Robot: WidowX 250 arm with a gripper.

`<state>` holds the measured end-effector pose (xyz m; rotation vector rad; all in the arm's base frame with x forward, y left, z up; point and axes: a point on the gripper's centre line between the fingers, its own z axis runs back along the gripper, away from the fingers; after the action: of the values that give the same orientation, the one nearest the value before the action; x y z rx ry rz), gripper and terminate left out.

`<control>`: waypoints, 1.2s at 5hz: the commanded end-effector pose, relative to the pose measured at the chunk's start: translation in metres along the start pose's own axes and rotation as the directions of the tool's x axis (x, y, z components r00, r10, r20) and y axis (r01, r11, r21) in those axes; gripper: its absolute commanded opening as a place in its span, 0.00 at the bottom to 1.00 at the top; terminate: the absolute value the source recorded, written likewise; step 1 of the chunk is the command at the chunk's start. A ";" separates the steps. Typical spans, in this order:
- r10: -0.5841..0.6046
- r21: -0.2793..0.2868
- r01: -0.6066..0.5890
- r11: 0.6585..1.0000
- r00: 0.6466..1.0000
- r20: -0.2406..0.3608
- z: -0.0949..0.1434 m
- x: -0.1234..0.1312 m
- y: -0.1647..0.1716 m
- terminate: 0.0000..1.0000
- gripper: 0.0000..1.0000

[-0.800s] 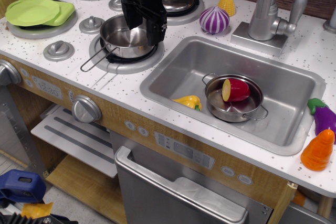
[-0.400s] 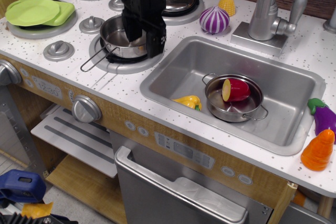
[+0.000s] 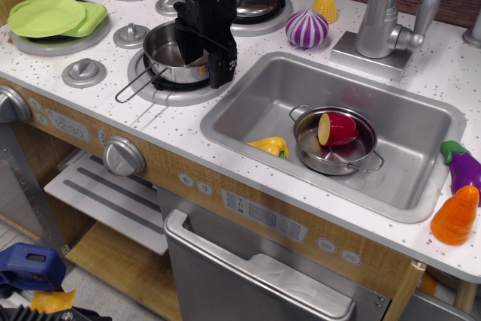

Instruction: Pick up pan from stove

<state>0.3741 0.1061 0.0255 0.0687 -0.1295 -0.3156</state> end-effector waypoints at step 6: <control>-0.087 0.299 0.074 0.951 0.996 0.029 0.054 0.016 0.018 0.00 0.00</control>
<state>0.3783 0.1152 0.0519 0.3154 -0.0987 -0.3923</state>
